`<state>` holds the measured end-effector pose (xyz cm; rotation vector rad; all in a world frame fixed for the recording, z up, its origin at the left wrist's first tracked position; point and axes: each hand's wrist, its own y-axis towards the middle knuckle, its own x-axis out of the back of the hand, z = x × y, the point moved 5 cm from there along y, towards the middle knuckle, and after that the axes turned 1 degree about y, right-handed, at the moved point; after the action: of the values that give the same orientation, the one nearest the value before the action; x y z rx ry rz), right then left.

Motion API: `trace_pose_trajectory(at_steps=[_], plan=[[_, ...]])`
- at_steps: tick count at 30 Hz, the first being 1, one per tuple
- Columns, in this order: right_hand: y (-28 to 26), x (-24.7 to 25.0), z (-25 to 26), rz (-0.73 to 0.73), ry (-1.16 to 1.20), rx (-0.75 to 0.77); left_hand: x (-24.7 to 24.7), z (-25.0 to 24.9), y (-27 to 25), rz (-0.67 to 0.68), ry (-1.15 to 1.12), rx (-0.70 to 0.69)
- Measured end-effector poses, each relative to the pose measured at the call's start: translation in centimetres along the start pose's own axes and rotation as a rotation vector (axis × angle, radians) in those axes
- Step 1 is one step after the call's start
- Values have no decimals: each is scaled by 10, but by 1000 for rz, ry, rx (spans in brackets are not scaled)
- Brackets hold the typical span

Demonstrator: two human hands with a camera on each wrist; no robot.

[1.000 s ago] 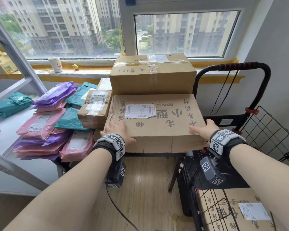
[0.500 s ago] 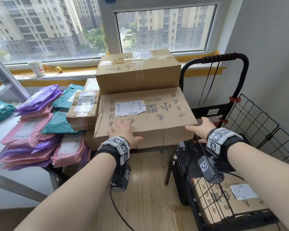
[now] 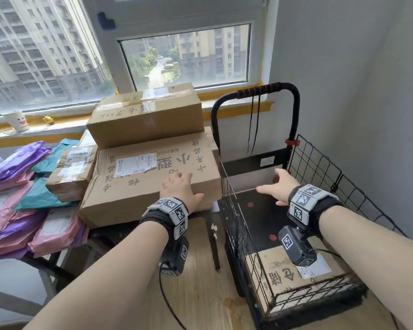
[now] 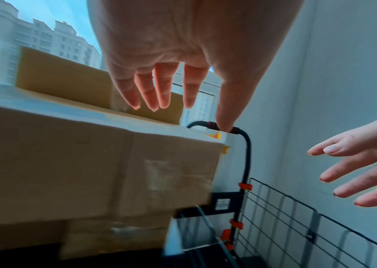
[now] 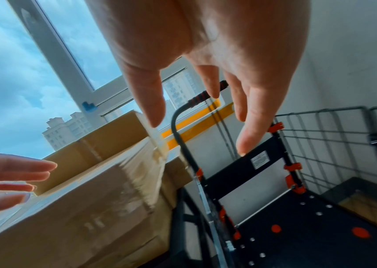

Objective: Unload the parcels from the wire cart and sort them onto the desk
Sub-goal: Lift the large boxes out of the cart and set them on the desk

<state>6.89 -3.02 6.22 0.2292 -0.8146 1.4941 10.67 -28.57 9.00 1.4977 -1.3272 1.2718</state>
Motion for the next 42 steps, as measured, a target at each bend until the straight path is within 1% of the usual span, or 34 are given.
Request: trace_pose_trajectory(at_steps=[5,9,12,15,19,23,31,34,39,42], plan=[[-6,82,-60,-55,37,-41,-28,-97,-14,38,-45,-93],[-1,136,-106,-37,46,-104,-50,-167,-25,76,-71,-138],[4,163,-135,-30,37,-130,-68,-203,-33,138,-87,-151],[12,179,-154,-40,36,-161,-84,-222,-30,190,-76,-143],[30,185,-172,-12,36,-211,-102,-234,-14,249,-57,-111],[55,181,-180,13,-6,-250,-121,-236,12,307,-47,-80],[116,153,-196,73,-220,-332,-179,-223,72,466,-77,9],[142,135,-208,115,-240,-364,-210,-217,83,539,-72,46],[187,106,-234,208,-265,-426,-267,-200,90,657,-90,179],[221,89,-251,235,-293,-431,-305,-189,94,679,-132,279]])
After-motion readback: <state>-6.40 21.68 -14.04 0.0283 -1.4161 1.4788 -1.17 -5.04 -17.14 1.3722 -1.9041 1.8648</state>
